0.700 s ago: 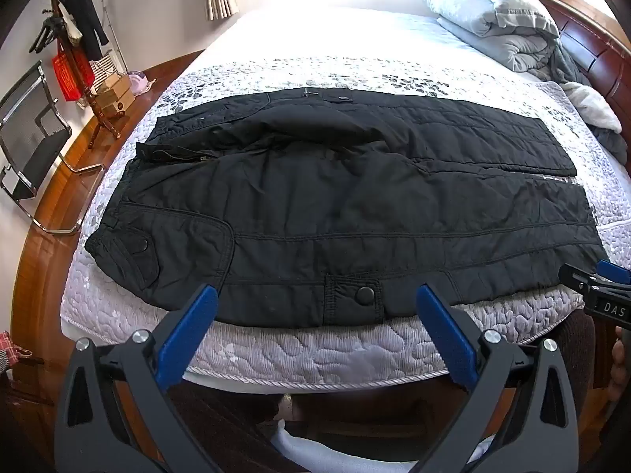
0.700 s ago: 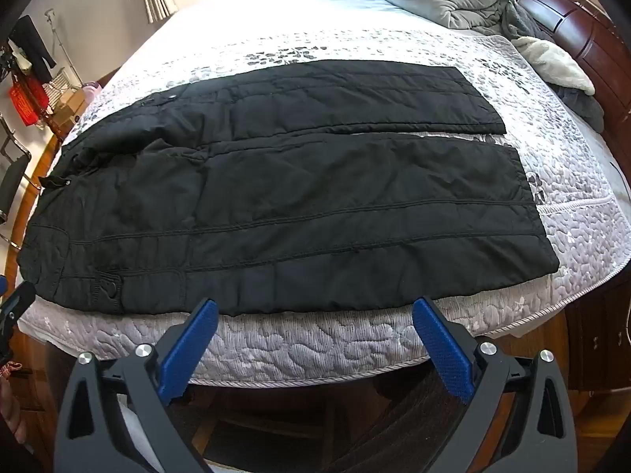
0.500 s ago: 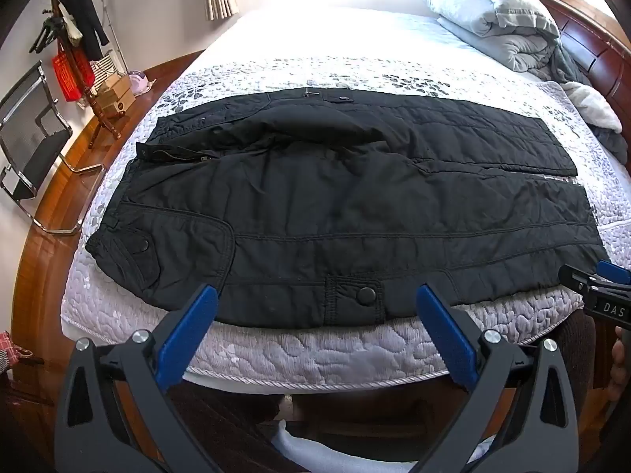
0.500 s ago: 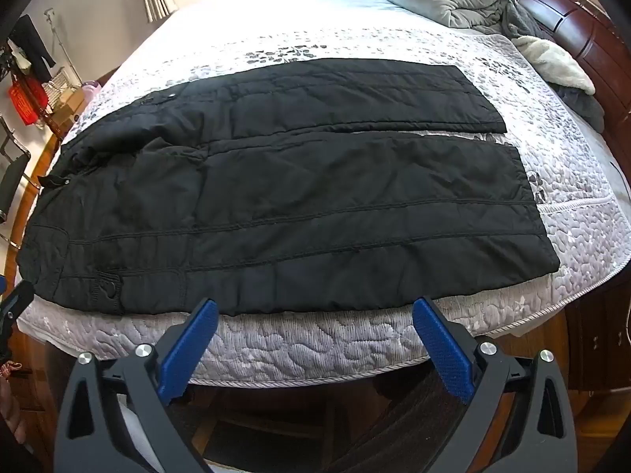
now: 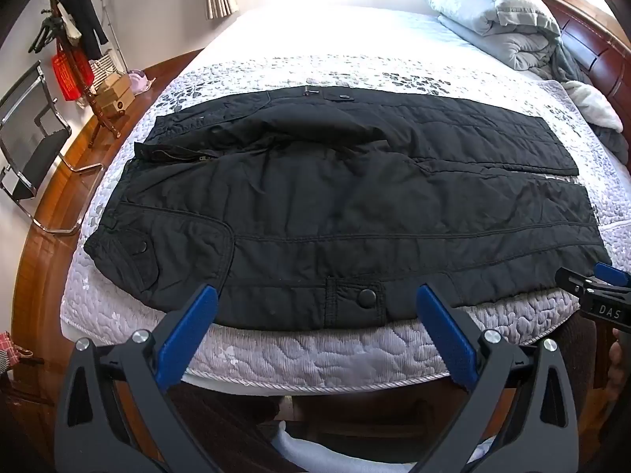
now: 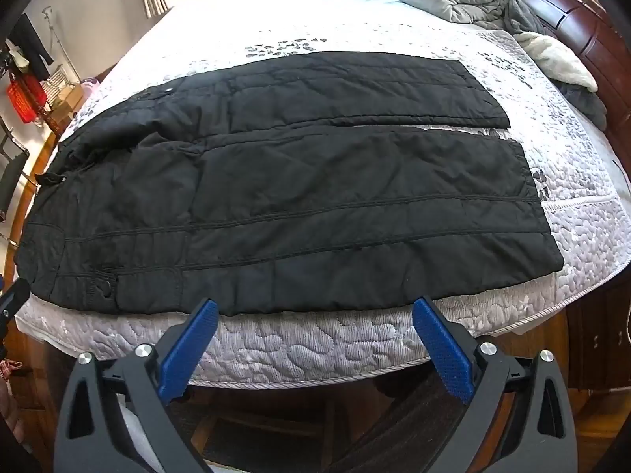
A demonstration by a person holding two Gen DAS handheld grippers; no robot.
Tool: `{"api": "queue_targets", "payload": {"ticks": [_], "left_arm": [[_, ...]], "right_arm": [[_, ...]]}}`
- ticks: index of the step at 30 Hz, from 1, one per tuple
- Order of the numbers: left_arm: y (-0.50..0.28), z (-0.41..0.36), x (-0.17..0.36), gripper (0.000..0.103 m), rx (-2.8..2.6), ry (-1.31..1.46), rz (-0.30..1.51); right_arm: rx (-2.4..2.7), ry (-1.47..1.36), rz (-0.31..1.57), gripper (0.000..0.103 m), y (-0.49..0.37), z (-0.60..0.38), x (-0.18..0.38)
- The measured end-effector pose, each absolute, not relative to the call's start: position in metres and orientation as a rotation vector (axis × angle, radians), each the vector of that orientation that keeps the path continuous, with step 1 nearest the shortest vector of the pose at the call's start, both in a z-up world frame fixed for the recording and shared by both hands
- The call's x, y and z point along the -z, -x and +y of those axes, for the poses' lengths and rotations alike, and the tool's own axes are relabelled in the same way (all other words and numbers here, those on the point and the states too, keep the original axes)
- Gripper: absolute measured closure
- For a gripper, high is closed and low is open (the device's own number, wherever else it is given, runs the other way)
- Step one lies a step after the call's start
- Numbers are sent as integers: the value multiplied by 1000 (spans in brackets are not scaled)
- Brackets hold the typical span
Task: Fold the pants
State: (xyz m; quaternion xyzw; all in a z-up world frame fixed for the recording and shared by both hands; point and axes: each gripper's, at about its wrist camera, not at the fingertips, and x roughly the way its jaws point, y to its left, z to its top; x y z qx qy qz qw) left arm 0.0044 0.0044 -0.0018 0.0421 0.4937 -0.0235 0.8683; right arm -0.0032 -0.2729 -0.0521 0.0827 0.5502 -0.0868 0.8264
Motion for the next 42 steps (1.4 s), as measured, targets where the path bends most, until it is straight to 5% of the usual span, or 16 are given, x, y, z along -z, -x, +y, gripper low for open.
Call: {"api": "queue_targets", "payload": {"ticks": [26, 42], "left_arm": [[-34, -8, 11, 3, 79, -92, 1071], [-282, -66, 33, 3, 239, -68, 1212]], "right_arm": [[37, -205, 1158, 4, -31, -282, 49], [-403, -127, 1204, 4, -283, -329, 71]]}}
